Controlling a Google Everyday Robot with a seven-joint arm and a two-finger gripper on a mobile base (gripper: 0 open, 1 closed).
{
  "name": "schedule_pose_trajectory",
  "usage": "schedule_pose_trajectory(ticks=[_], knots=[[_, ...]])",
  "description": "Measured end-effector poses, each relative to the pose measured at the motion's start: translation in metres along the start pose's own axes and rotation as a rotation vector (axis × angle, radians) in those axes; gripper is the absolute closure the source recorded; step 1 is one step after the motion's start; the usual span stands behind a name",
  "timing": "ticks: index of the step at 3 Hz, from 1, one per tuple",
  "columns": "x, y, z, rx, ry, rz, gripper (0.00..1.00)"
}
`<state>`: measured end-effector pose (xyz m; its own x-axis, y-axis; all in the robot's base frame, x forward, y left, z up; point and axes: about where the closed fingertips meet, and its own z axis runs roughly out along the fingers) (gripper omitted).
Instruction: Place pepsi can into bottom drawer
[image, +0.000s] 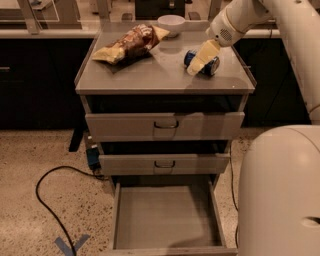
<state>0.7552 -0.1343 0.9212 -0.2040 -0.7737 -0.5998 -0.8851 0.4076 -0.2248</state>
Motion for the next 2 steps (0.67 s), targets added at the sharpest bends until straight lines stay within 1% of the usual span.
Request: schedule_pose_trajectory(ticks=[1, 2], knots=[[0.003, -0.015, 0.029, -0.01, -0.022, 0.06, 0.0], [0.013, -0.022, 0.06, -0.035, -0.035, 0.116, 0.0]])
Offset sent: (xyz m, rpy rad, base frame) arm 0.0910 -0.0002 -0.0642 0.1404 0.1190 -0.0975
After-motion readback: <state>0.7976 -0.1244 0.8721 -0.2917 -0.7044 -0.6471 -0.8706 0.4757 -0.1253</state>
